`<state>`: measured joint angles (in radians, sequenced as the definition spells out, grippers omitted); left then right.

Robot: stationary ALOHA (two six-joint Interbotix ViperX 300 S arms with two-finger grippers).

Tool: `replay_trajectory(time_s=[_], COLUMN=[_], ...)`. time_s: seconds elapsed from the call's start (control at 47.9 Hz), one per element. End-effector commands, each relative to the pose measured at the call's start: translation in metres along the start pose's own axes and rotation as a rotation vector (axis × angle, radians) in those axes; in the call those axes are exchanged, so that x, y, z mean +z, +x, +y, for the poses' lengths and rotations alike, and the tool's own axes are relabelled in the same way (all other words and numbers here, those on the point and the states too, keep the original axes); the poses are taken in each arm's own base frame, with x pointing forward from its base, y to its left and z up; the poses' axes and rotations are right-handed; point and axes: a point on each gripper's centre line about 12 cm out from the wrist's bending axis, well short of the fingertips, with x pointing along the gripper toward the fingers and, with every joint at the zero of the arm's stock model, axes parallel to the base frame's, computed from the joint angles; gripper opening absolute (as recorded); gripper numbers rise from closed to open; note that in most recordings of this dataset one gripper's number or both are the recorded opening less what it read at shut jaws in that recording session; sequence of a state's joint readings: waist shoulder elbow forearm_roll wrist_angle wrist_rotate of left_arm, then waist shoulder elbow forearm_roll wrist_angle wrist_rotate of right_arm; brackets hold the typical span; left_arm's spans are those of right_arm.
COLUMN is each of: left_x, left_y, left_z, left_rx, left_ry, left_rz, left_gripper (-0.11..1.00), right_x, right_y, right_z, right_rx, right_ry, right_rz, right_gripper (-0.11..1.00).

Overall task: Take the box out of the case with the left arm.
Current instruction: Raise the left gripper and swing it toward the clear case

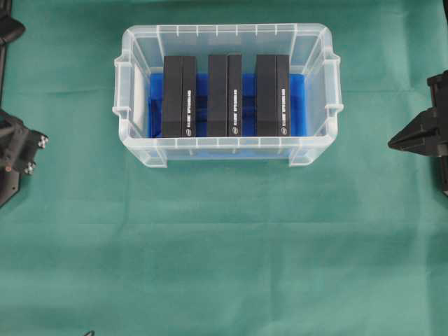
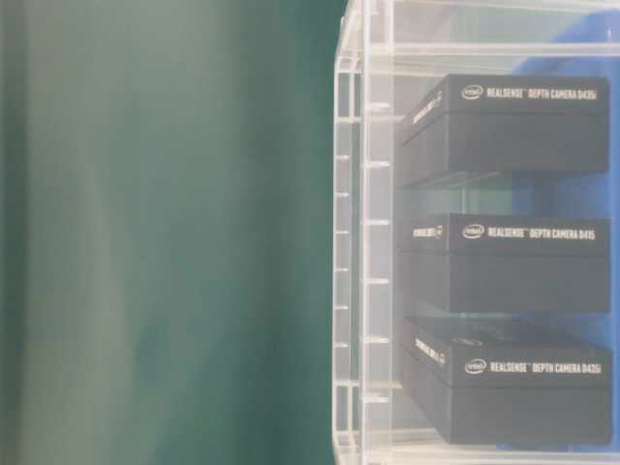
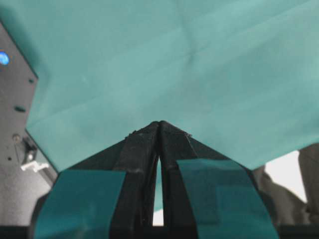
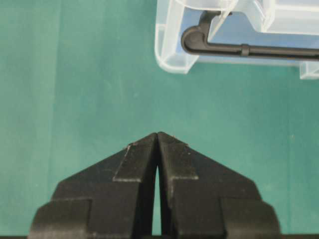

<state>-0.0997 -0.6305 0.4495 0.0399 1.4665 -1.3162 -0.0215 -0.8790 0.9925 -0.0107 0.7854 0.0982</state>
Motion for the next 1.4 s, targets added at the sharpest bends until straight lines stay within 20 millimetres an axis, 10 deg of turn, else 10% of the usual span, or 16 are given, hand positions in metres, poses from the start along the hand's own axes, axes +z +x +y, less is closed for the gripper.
replay_trajectory(time_s=[0.0, 0.459, 0.877, 1.002, 1.231, 1.378], left_x=[0.012, 0.075, 0.08, 0.079, 0.077, 0.078], left_y=[-0.007, -0.013, -0.007, -0.006, -0.003, -0.002], left_z=[0.006, 0.043, 0.046, 0.046, 0.038, 0.035], left_rx=[-0.021, -0.043, 0.011, 0.013, 0.004, 0.008], left_ry=[-0.036, -0.275, -0.304, -0.3, -0.286, -0.281], left_rz=[-0.031, -0.174, -0.14, -0.131, -0.1, -0.095], left_gripper=[0.02, 0.08, 0.13, 0.29, 0.93, 0.97], right_x=[0.009, 0.004, -0.004, -0.004, -0.004, -0.004], right_y=[-0.005, 0.003, 0.001, 0.0, 0.001, 0.0], right_z=[0.0, -0.003, -0.008, -0.008, -0.008, -0.008], right_rx=[0.0, -0.034, -0.068, -0.072, -0.072, -0.072], right_ry=[0.002, -0.025, -0.049, -0.053, -0.053, -0.053], right_rz=[-0.019, 0.041, 0.109, 0.107, 0.109, 0.107], right_gripper=[0.07, 0.07, 0.07, 0.07, 0.07, 0.07])
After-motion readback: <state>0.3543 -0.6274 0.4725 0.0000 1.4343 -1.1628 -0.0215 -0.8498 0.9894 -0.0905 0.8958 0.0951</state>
